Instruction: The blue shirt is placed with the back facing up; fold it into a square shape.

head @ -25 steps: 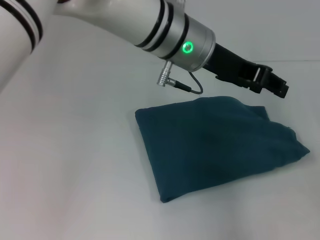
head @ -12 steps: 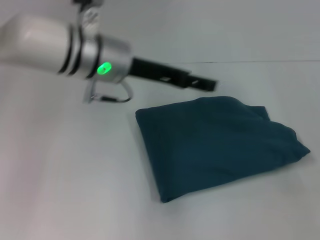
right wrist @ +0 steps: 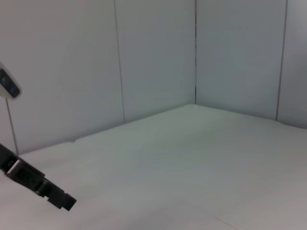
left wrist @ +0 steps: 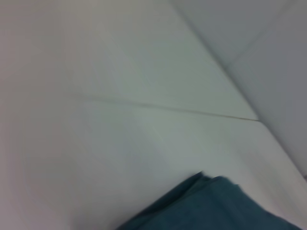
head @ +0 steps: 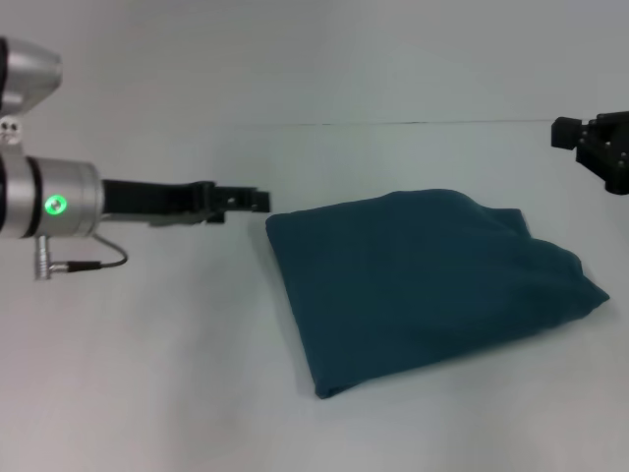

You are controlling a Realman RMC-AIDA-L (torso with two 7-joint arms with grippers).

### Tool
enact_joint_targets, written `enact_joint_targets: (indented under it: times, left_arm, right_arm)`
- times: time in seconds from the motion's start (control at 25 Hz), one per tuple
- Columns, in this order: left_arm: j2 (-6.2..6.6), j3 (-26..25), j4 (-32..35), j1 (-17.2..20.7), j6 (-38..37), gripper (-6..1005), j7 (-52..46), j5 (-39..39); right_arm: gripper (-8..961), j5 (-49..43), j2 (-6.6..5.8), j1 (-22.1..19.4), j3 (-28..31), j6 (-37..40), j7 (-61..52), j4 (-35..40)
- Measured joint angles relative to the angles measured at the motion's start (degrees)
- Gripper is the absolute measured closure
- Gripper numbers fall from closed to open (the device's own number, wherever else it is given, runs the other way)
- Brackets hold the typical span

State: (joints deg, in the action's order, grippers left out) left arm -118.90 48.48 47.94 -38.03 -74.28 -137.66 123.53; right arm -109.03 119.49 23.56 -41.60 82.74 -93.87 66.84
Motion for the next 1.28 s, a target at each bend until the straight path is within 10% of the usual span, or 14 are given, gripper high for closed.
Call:
enact_joint_targets:
  times: [0.32, 0.8, 1.28]
  left_arm:
    - [2.97, -0.9, -10.1, -4.7, -3.7, 112, -10.5, 8.0]
    - [0.31, -0.3, -16.0, -8.7, 0.2, 112, -12.1, 8.4]
    - [0.21, 2.8, -19.8, -11.6, 5.2, 111, -14.9, 8.8]
  right_arm:
    - [953, -14.9, -0.32, 2.7, 0.0, 10.3, -11.0, 15.6]
    - [954, -19.8, -0.61, 3.8, 3.3, 13.0, -14.8, 17.5]
    - [954, -23.4, -0.83, 5.5, 3.2, 14.1, -17.6, 17.4]
